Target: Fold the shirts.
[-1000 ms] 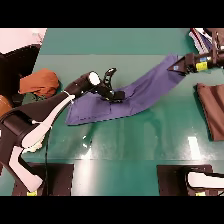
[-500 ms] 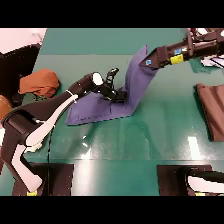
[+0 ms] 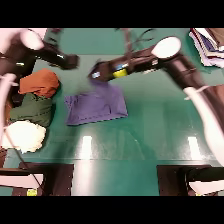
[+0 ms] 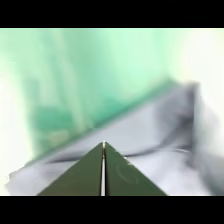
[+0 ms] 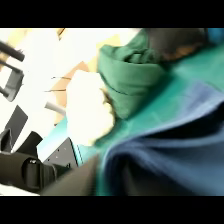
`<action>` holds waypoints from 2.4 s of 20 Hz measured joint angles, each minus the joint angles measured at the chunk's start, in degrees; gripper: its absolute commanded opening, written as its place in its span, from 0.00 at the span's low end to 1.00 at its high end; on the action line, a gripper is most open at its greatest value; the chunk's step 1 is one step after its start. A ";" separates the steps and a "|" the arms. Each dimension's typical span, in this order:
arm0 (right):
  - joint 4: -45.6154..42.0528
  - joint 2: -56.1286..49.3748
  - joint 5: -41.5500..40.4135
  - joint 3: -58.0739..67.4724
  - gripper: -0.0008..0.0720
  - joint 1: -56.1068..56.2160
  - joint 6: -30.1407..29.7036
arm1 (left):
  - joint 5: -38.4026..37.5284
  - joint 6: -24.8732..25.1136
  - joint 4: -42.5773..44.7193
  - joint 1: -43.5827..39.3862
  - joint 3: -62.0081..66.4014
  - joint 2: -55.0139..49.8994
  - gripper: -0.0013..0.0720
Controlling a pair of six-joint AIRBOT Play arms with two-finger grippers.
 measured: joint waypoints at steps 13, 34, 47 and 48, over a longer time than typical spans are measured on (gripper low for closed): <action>-14.25 -10.19 16.04 2.84 0.72 -4.44 0.55 | -6.60 1.53 3.21 12.37 0.31 10.40 0.05; -1.86 -19.32 7.02 -10.23 0.03 -12.22 1.05 | -6.38 3.10 -7.02 12.24 0.31 10.16 0.05; -20.55 2.67 8.37 -7.85 0.03 -48.81 10.12 | -3.74 3.15 -8.59 -4.00 0.31 10.16 0.05; -21.46 3.96 8.44 -7.85 0.03 -53.40 11.21 | -3.41 3.15 -8.59 -4.94 0.31 10.16 0.05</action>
